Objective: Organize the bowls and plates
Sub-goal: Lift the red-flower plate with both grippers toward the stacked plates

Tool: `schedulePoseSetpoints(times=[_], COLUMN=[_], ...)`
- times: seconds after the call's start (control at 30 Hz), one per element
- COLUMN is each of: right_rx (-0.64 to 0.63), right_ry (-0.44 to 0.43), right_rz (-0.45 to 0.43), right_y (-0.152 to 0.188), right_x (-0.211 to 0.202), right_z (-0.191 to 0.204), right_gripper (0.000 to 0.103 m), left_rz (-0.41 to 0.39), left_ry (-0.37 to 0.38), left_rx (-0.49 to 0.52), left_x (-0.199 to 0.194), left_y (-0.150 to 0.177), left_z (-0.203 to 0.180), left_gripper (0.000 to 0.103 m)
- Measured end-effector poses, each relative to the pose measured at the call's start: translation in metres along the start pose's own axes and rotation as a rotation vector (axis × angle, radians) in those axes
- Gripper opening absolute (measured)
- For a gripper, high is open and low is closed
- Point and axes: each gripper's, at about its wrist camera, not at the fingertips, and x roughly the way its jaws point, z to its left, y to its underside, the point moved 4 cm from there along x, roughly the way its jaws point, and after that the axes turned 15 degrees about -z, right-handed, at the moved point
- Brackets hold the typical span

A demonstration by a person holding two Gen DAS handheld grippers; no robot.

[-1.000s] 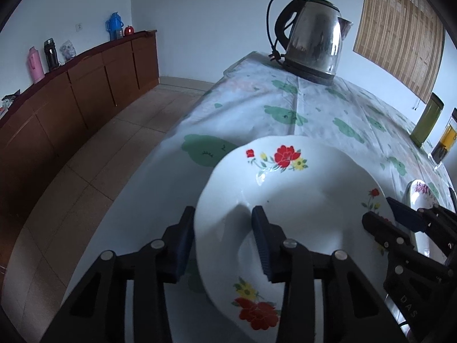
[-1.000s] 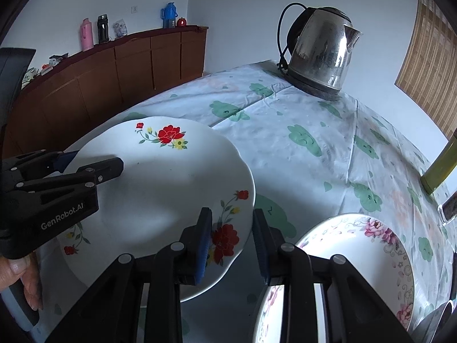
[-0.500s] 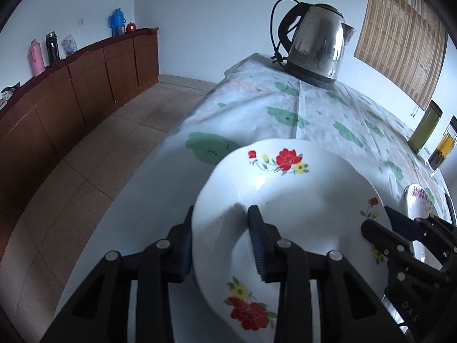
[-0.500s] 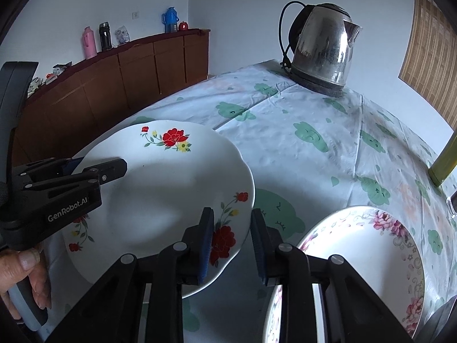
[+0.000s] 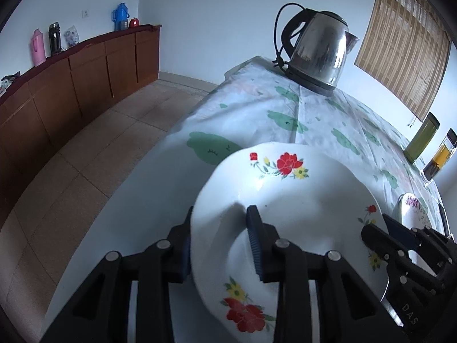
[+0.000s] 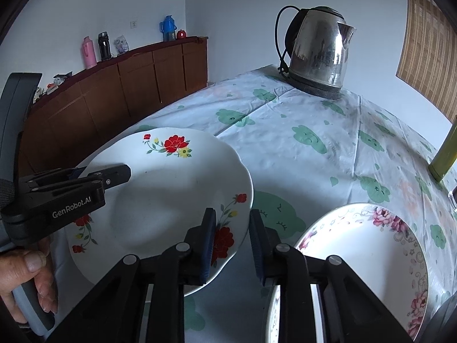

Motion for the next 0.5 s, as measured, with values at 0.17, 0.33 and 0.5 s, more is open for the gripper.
schedulePoseSetpoints(times=[0.17, 0.33, 0.5], right_rx=[0.008, 0.007, 0.017], right_ry=[0.002, 0.006, 0.007], right_rz=[-0.009, -0.032, -0.044], right_y=[-0.002, -0.005, -0.005], right_x=[-0.002, -0.008, -0.013], right_z=[0.001, 0.002, -0.001], right_gripper=[0.025, 0.025, 0.025], left_rz=[-0.028, -0.044, -0.05], left_ry=[0.006, 0.006, 0.019], left_rx=[0.0, -0.005, 0.002], left_x=[-0.005, -0.007, -0.008], left_y=[-0.004, -0.006, -0.007], left_z=[0.0, 0.001, -0.003], left_gripper=[0.032, 0.032, 0.032])
